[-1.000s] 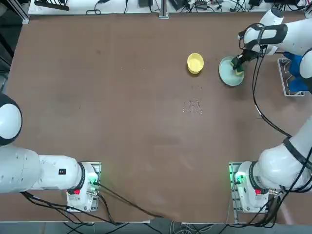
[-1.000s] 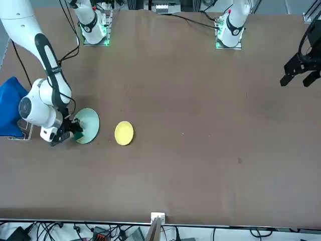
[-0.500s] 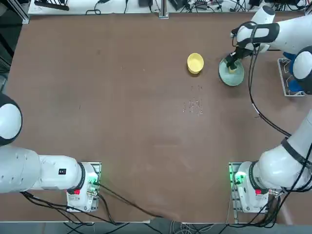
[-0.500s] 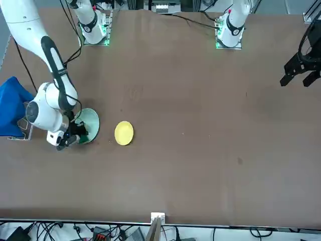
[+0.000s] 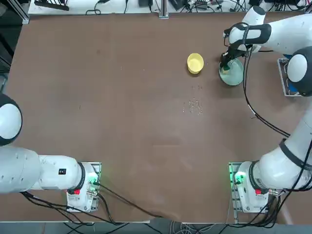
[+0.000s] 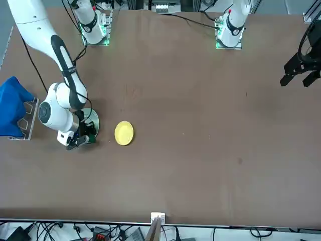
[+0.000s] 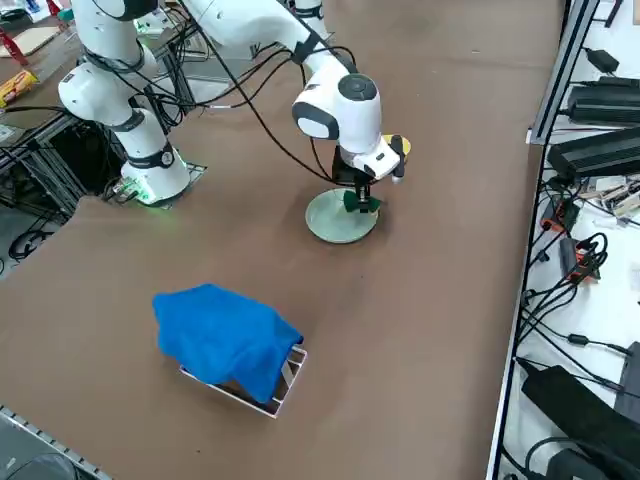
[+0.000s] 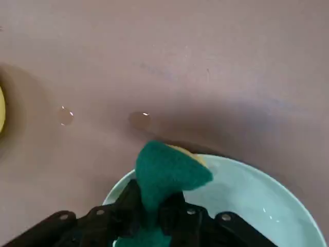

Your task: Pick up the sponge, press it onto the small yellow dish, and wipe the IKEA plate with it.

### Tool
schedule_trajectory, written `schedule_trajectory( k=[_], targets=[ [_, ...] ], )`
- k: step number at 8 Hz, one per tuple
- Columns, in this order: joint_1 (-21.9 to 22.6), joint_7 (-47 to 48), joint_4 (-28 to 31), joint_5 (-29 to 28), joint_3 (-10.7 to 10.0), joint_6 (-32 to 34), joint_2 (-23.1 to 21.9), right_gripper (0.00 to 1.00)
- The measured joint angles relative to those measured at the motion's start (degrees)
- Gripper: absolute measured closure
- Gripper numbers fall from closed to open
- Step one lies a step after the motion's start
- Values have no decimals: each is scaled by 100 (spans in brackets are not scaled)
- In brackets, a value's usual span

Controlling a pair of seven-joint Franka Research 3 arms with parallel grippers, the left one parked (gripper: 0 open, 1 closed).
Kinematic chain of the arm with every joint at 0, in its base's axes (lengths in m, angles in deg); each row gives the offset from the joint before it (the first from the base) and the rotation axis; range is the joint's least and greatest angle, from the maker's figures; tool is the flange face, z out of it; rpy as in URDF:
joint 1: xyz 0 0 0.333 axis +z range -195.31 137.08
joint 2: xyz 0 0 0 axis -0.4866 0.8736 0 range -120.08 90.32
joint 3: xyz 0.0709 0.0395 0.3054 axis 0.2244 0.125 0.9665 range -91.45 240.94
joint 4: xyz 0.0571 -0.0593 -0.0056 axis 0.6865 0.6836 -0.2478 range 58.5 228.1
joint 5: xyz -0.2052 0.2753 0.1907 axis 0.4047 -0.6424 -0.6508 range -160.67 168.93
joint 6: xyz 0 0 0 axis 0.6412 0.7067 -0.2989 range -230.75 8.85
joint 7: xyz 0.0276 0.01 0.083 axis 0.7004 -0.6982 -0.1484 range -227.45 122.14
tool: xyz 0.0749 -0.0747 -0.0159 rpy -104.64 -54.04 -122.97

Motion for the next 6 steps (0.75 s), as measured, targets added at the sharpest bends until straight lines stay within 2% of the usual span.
schedule_trajectory(
  k=[4, 6],
  targets=[
    [102, 348, -3, 4, -20, 191, -80, 79],
    [175, 407, -41, -85, 49, 370, -187, 79]
  ],
)
